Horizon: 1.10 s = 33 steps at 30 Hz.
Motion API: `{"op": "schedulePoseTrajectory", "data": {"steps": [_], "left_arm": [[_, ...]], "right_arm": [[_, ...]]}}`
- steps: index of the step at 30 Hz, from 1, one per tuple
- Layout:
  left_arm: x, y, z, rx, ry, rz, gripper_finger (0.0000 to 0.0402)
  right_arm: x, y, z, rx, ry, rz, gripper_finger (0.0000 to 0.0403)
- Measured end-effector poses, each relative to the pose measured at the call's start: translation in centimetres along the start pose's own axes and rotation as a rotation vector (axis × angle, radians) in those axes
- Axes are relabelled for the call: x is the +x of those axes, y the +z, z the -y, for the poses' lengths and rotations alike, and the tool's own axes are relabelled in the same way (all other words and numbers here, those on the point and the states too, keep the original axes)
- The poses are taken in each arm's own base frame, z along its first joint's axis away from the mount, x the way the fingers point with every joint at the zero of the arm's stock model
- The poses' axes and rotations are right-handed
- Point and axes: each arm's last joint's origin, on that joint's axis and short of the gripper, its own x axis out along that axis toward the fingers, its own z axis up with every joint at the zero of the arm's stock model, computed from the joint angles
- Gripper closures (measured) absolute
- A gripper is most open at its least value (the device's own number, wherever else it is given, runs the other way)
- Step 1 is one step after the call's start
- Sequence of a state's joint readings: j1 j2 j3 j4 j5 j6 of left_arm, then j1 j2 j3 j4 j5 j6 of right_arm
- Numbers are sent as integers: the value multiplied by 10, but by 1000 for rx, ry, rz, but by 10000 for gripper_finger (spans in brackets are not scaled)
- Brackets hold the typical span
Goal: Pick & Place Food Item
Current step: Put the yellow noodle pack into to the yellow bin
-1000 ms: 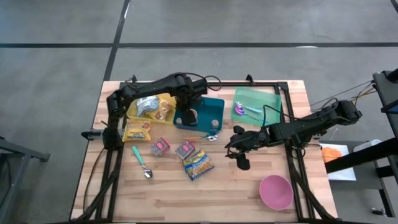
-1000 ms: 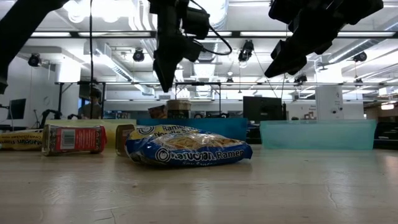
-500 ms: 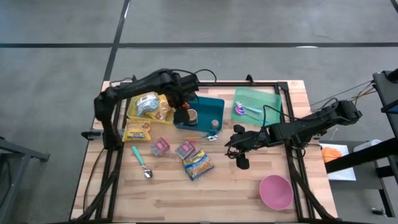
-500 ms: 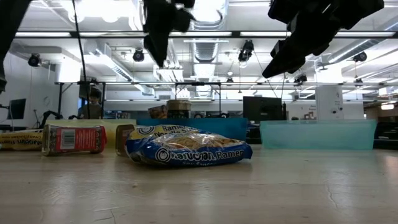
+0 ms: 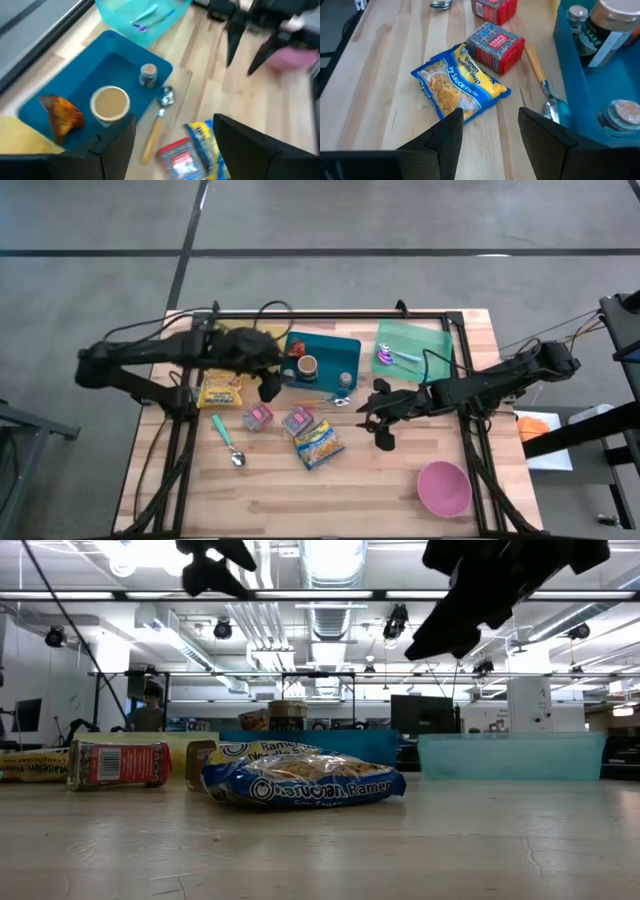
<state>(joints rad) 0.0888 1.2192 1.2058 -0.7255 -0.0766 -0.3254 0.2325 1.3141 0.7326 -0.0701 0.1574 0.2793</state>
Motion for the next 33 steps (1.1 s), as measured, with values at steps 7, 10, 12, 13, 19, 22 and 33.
{"op": "schedulePoseTrajectory", "data": {"steps": [7,10,12,13,19,22,33], "left_arm": [[5,-46,-3,-169,-5,74,130],[11,-58,-4,-161,9,43,130],[15,-65,-4,-149,10,23,130],[16,-67,-3,-140,11,14,130],[19,-74,-1,-43,-4,-15,130],[21,-80,8,17,-64,-57,130],[36,-121,67,387,-13,-126,130]], "right_arm": [[30,-1,-5,-126,4,19,213],[41,7,-9,-97,0,1,213],[47,12,-12,-101,-9,-40,213],[50,15,-14,-110,-14,-58,213],[62,29,-26,-153,-182,-210,213],[62,35,-34,-187,-286,-219,213],[14,36,-31,-70,-247,-101,213]]}}
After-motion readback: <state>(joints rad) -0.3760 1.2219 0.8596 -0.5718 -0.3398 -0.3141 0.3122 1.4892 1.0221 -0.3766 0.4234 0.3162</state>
